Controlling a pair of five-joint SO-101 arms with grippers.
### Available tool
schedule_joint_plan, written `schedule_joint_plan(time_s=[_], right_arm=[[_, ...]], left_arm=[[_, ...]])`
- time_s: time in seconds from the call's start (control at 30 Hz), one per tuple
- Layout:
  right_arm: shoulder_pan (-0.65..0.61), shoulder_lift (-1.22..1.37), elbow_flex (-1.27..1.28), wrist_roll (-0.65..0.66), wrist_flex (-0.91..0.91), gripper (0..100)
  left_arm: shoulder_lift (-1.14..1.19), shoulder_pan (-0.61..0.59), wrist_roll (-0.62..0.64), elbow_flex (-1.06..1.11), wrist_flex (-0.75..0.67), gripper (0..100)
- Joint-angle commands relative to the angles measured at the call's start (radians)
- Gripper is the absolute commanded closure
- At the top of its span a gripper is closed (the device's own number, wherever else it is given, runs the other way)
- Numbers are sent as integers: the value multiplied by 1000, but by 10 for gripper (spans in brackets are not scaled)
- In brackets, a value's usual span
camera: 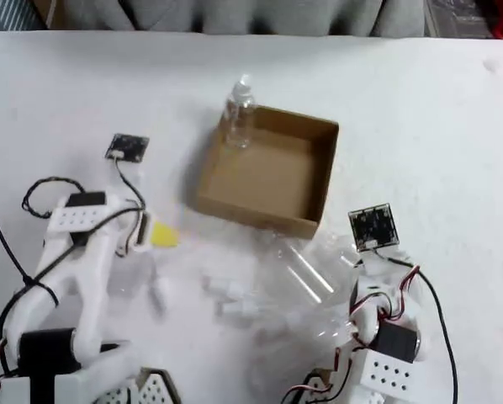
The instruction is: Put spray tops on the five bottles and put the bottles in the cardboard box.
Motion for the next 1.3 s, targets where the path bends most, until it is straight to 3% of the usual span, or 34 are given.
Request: schedule_joint_plan(time_s=[0.0,0.2,0.43,1.03,1.27], right_arm=[[-13,-2,15,9,13,967],[-12,-2,15,9,13,967],[-12,-2,15,9,13,967],[-12,-2,15,9,13,967],[-12,-2,15,9,13,967]], left_arm=[[-45,-10,-198,-49,40,684],[-42,-7,-318,-64,81,683],[-42,-5,-407,-66,25,683],[-42,-5,-324,-35,-31,687],[-41,-5,-215,-18,-28,714]])
